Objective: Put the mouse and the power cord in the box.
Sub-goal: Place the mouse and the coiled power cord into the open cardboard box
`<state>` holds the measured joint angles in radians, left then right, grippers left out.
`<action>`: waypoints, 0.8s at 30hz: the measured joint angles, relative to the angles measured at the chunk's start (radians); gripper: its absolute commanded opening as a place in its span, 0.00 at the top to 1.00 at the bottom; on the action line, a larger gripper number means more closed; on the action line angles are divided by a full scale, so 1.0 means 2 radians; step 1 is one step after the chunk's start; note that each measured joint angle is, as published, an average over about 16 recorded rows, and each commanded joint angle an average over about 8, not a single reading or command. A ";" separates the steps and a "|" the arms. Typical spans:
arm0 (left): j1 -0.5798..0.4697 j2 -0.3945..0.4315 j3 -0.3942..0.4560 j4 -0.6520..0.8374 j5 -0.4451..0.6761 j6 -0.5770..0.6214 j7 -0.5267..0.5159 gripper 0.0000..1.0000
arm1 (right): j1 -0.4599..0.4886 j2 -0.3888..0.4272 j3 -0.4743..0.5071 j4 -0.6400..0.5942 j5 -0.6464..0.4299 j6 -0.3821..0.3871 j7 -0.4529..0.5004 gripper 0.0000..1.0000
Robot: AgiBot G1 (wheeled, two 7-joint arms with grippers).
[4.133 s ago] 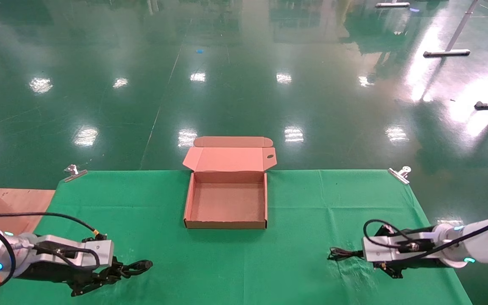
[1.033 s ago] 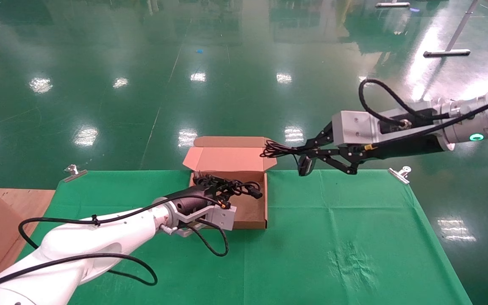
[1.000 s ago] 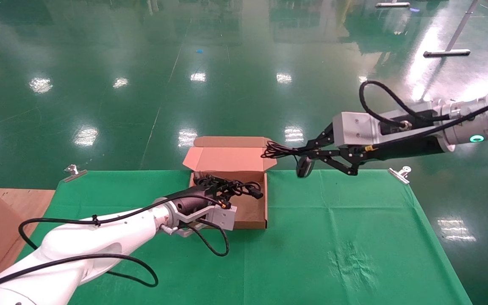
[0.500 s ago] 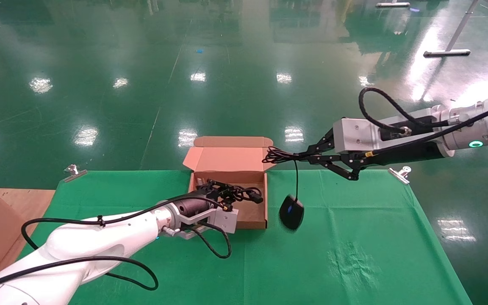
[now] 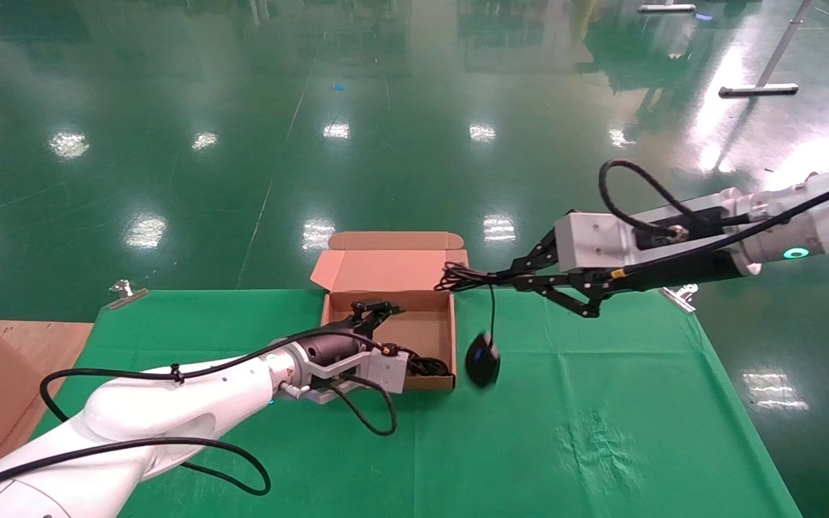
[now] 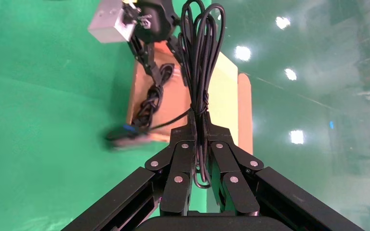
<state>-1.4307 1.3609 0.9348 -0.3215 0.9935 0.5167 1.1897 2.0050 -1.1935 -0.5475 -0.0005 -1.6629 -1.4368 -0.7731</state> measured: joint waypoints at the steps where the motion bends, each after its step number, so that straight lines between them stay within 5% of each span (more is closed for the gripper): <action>1: -0.002 -0.001 0.000 0.005 -0.006 0.005 -0.006 0.00 | -0.001 -0.002 0.000 0.000 0.000 0.002 0.001 1.00; 10: -0.028 -0.017 -0.009 0.066 -0.057 0.073 -0.054 0.00 | -0.011 -0.034 -0.001 0.001 -0.001 0.042 0.010 1.00; 24: -0.058 -0.095 -0.048 0.126 -0.118 0.211 -0.061 0.00 | -0.056 -0.083 -0.010 0.055 0.002 0.195 0.028 1.00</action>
<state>-1.5462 1.1709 0.8382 -0.0697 0.7566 0.9390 1.0686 1.8920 -1.3604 -0.5681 0.1099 -1.6584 -1.0477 -0.7169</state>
